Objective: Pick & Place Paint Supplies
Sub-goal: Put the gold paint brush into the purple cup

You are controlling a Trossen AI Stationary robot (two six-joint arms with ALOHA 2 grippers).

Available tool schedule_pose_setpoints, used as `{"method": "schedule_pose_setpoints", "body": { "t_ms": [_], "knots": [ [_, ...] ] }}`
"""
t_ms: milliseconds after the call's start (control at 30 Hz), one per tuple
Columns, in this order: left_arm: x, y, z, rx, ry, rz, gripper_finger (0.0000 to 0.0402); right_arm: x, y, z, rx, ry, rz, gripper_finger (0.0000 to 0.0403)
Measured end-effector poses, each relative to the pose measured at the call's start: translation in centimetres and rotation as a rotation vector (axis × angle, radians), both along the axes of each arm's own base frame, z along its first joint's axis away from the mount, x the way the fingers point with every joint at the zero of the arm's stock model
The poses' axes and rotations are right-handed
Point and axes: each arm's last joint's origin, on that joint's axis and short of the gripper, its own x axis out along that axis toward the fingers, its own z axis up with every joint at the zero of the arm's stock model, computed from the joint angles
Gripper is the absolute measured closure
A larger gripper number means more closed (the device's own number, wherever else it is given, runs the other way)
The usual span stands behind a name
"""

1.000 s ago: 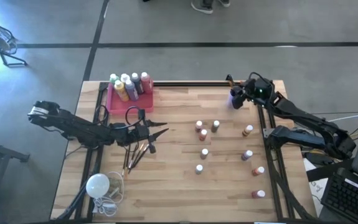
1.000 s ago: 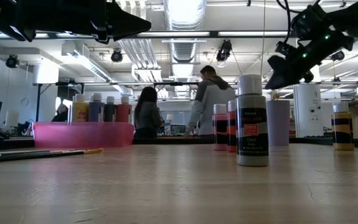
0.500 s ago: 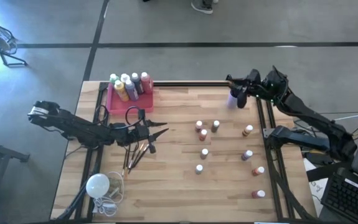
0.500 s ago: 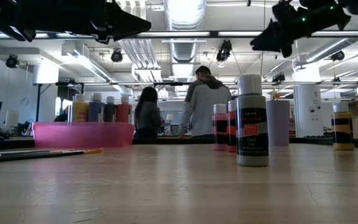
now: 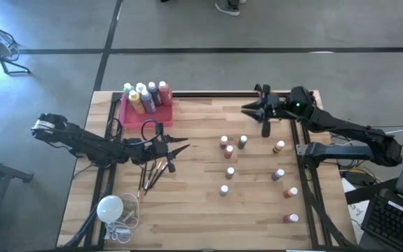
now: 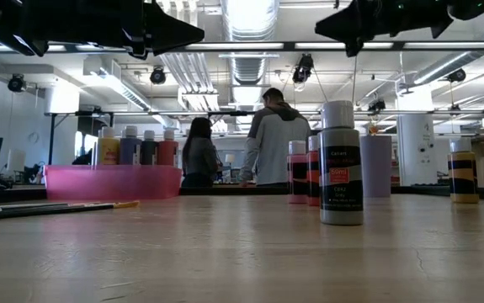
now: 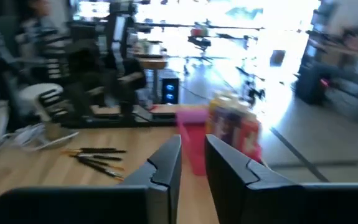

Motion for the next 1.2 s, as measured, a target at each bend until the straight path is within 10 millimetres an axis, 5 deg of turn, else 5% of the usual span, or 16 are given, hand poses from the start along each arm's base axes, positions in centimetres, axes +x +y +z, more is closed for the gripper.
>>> {"method": "schedule_pose_setpoints", "body": {
  "t_ms": [300, 500, 767, 1200],
  "knots": [
    [0.1, -0.1, -0.1, -0.055, 0.083, -0.011, 0.0296, 3.8, 2.9, -1.7, -0.062, 0.03, 0.194, 0.0379],
    [0.7, -0.4, 1.4, -0.203, 0.417, 0.028, 0.0296, 5.4, 3.9, -2.8, -0.068, 0.053, 0.254, 0.0393],
    [0.2, -0.4, 4.0, -0.376, 0.665, 0.138, 0.03, 5.8, 4.1, -2.8, -0.071, 0.032, 0.256, 0.0394],
    [-0.9, -0.1, 2.9, -0.497, 0.761, 0.24, 0.0286, 5.8, 4.0, -2.8, -0.058, 0.033, 0.254, 0.0394]
  ]
}}
